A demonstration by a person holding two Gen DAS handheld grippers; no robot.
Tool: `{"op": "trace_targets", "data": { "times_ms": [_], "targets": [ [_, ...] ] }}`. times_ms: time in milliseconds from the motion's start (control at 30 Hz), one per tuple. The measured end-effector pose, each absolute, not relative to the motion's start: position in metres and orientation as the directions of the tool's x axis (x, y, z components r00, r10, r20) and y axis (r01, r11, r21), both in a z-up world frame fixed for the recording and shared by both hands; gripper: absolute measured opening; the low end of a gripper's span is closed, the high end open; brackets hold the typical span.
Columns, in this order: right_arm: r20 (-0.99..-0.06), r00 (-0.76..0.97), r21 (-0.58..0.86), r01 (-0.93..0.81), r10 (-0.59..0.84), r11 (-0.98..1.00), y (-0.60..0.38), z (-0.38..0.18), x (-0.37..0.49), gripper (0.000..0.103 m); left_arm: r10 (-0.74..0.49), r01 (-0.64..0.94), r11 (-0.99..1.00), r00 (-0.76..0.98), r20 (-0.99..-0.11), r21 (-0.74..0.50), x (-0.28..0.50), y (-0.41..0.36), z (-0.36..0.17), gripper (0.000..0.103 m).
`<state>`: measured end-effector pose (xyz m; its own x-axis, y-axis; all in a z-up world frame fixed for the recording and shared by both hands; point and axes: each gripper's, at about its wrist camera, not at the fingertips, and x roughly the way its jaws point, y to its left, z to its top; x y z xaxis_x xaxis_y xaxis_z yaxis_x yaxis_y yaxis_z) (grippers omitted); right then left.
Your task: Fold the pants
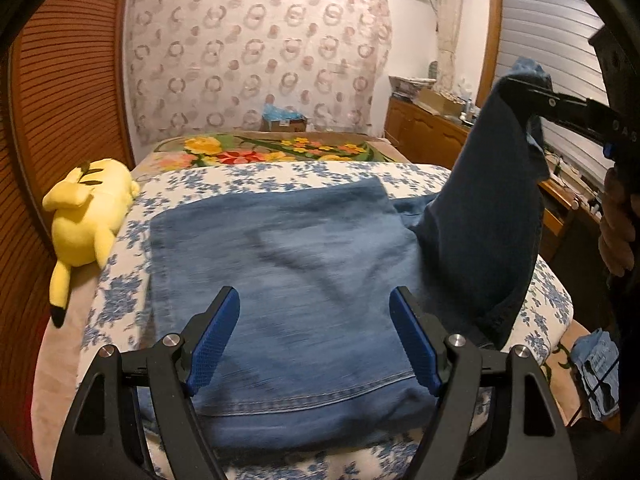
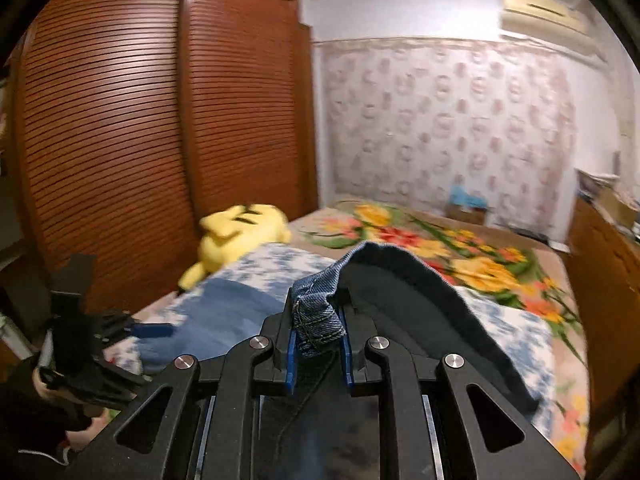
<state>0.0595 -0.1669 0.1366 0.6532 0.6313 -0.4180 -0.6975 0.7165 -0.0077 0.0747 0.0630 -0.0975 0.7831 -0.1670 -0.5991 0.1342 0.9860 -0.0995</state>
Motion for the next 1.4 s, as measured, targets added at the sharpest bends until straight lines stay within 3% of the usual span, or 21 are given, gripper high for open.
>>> {"op": "trace_targets", "data": {
  "times_ms": [233, 300, 367, 467, 733, 1400],
  "targets": [
    [-0.514, 0.55, 0.01, -0.764, 0.658, 0.645, -0.133, 0.108, 0.072, 0.018, -0.15, 0.097, 0.988, 0.781, -0.606, -0.12, 0.072, 0.081, -0.105, 0.078],
    [-0.531, 0.547, 0.002, -0.763, 0.647, 0.647, -0.129, 0.103, 0.075, 0.032, -0.148, 0.092, 0.988, 0.78, -0.608, -0.122, 0.07, 0.083, -0.106, 0.078],
    [-0.533, 0.55, -0.001, -0.761, 0.644, 0.649, -0.13, 0.106, 0.082, 0.039, -0.147, 0.088, 0.988, 0.778, -0.611, -0.125, 0.07, 0.085, -0.107, 0.078],
    [-0.524, 0.561, -0.004, -0.754, 0.641, 0.656, -0.131, 0.113, 0.087, 0.042, -0.147, 0.087, 0.988, 0.778, -0.61, -0.127, 0.069, 0.085, -0.107, 0.078],
    [-0.525, 0.612, -0.008, -0.699, 0.591, 0.715, -0.146, 0.099, 0.066, 0.042, -0.151, 0.091, 0.987, 0.786, -0.6, -0.129, 0.068, 0.088, -0.105, 0.078],
    [-0.642, 0.601, 0.114, -0.54, 0.477, 0.834, -0.181, 0.05, 0.047, 0.051, -0.18, 0.152, 0.984, 0.805, -0.566, -0.096, 0.073, 0.062, -0.08, 0.078]
  ]
}}
